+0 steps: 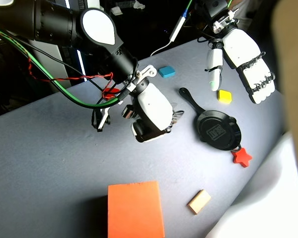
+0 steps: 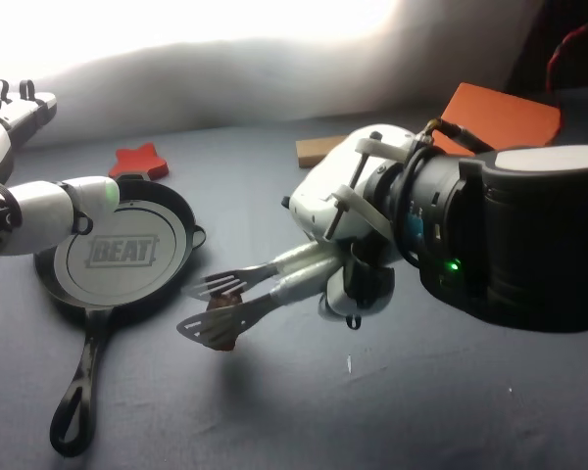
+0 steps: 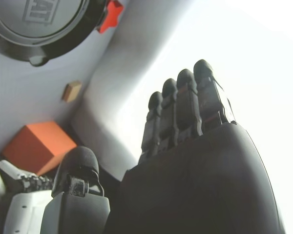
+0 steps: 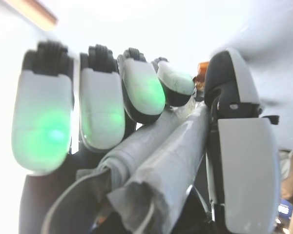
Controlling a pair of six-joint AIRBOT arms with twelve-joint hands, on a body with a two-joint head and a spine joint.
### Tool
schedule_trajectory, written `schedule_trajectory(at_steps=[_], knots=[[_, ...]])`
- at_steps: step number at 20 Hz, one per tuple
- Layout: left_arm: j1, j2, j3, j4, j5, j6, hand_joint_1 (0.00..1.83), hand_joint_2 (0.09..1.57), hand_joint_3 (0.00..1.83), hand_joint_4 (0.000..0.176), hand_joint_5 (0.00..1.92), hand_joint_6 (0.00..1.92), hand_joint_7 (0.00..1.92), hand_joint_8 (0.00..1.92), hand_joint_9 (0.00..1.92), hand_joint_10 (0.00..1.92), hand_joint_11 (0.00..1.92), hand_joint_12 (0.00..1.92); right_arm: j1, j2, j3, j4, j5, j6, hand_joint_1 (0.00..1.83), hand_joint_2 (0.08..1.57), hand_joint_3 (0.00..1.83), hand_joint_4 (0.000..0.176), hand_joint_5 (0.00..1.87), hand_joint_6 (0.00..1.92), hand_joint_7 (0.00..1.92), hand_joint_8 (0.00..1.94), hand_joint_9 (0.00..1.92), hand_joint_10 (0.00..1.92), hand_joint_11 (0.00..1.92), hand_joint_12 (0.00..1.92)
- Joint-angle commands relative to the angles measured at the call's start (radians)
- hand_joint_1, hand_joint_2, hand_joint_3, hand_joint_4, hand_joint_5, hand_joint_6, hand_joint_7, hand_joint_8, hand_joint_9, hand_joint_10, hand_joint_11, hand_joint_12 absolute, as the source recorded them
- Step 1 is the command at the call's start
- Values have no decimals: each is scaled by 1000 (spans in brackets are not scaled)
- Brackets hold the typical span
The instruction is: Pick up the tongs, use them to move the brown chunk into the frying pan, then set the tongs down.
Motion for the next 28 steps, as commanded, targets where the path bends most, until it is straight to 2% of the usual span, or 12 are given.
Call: schedule_trajectory(at_steps=[1, 2, 5, 7, 11, 14, 16, 19, 22, 27, 28], knots=[[-9, 10, -1, 55, -88, 2, 0, 1236, 0, 0, 89, 4, 113, 1, 72, 2, 0, 175, 18, 3, 1, -55, 28, 5, 1023, 1401, 0, 176, 1351, 1921, 1534, 1941, 1628, 1921, 1658, 1921], [-9, 10, -1, 55, -88, 2, 0, 1234, 0, 0, 99, 5, 126, 4, 86, 5, 0, 223, 26, -3, 14, -55, 36, 10, 1016, 1397, 0, 176, 1344, 1921, 1538, 1941, 1633, 1921, 1661, 1921], [-9, 10, 4, 55, -88, 2, 0, 1242, 1, 0, 89, 2, 120, 1, 81, 3, 0, 196, 50, -59, 105, -55, 59, 48, 1007, 1401, 0, 176, 1342, 1921, 1540, 1941, 1642, 1921, 1673, 1921], [-10, 7, 10, 55, -88, 0, 0, 1247, 2, 0, 82, 0, 108, 1, 69, 1, 0, 135, 55, -110, 191, -55, 86, 58, 990, 1402, 0, 176, 1349, 1921, 1540, 1941, 1642, 1921, 1671, 1921], [-12, 5, 19, 55, -88, -2, 0, 1247, 1, 0, 85, 1, 109, 1, 66, 1, 0, 141, 48, -203, 339, -55, 147, 77, 1002, 1397, 0, 176, 1336, 1921, 1531, 1941, 1630, 1921, 1656, 1921], [-14, 0, 28, 55, -88, -3, 0, 1247, 1, 0, 66, 1, 93, 1, 48, 1, 0, 98, 34, -267, 427, -181, 203, 174, 1019, 1392, 0, 176, 1346, 1921, 1539, 1941, 1635, 1921, 1661, 1921], [-14, -1, 32, 55, -88, -3, 0, 1249, 1, 0, 68, 2, 102, 3, 61, 5, 0, 129, 26, -310, 476, -204, 222, 202, 996, 1398, 0, 176, 1327, 1921, 1532, 1941, 1627, 1921, 1653, 1921], [-14, -2, 33, 55, -88, -3, 0, 1248, 0, 0, 66, 1, 100, 1, 60, 3, 0, 130, 1, -330, 485, -346, 220, 308, 979, 1400, 0, 176, 1302, 1921, 1506, 1941, 1604, 1921, 1624, 1921], [-14, -2, 31, 55, -88, -3, 0, 1243, 0, 0, 95, 7, 122, 5, 78, 6, 0, 189, -17, -344, 494, -350, 223, 322, 972, 1396, 0, 176, 1303, 1921, 1479, 1941, 1565, 1921, 1595, 1921], [-13, -2, 30, 55, -88, -3, 0, 1249, 0, 0, 92, 4, 122, 5, 79, 5, 0, 176, -41, -356, 511, -397, 221, 359, 809, 1437, 11, 176, 1241, 1868, 1415, 1919, 1501, 1921, 1511, 1921], [-13, -2, 29, 55, -88, -3, 0, 1250, 0, 0, 77, 3, 106, 5, 61, 4, 0, 124, -44, -355, 511, -397, 221, 359, 704, 1471, 21, 176, 1217, 1851, 1399, 1898, 1480, 1921, 1482, 1921]])
